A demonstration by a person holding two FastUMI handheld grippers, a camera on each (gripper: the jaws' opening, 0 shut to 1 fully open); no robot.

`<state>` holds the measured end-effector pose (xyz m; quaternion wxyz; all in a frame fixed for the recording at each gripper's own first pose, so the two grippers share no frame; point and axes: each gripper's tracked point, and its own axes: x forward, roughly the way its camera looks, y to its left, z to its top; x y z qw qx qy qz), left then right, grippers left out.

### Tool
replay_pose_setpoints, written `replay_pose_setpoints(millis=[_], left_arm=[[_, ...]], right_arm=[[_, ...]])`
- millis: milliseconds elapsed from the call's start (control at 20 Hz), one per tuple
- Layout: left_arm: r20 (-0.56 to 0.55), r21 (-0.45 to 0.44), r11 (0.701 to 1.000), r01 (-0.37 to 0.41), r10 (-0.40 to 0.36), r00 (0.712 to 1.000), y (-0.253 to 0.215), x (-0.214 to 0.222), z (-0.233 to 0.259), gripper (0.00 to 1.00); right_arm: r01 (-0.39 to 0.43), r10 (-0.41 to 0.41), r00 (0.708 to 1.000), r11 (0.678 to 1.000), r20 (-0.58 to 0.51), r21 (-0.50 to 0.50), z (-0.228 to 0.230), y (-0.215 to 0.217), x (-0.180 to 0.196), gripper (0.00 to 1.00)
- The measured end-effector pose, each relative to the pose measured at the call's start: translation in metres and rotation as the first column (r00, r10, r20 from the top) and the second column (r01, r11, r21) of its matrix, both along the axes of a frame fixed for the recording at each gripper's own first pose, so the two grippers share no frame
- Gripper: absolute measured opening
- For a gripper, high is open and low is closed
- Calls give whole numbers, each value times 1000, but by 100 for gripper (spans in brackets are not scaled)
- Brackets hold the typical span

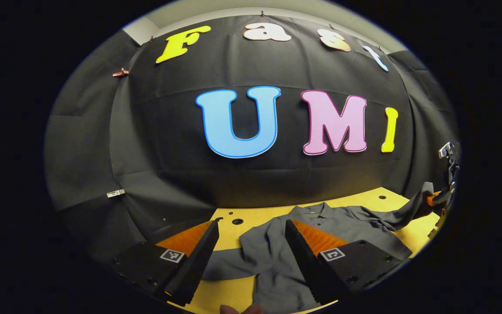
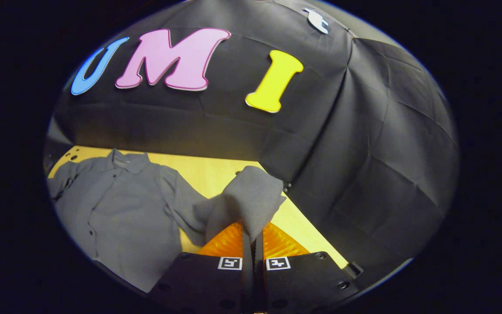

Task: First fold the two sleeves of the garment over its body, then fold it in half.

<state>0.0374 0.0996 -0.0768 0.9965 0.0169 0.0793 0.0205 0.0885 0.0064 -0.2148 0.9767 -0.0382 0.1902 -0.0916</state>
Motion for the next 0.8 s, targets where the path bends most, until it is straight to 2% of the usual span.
replay_pose_setpoints(millis=[200,450,800], left_arm=[[-5,-10,999,-38,38,999,41,6,-19,97],[-49,-17,995,-95,94,994,95,6,-58,97],[-139,2,988,-152,151,979,153,12,-123,97]], right_arm=[[-61,58,995,998,82,35,44,69,19,5],[-169,161,978,984,134,51,74,167,50,5],[-278,266,957,954,116,114,57,292,74,5]])
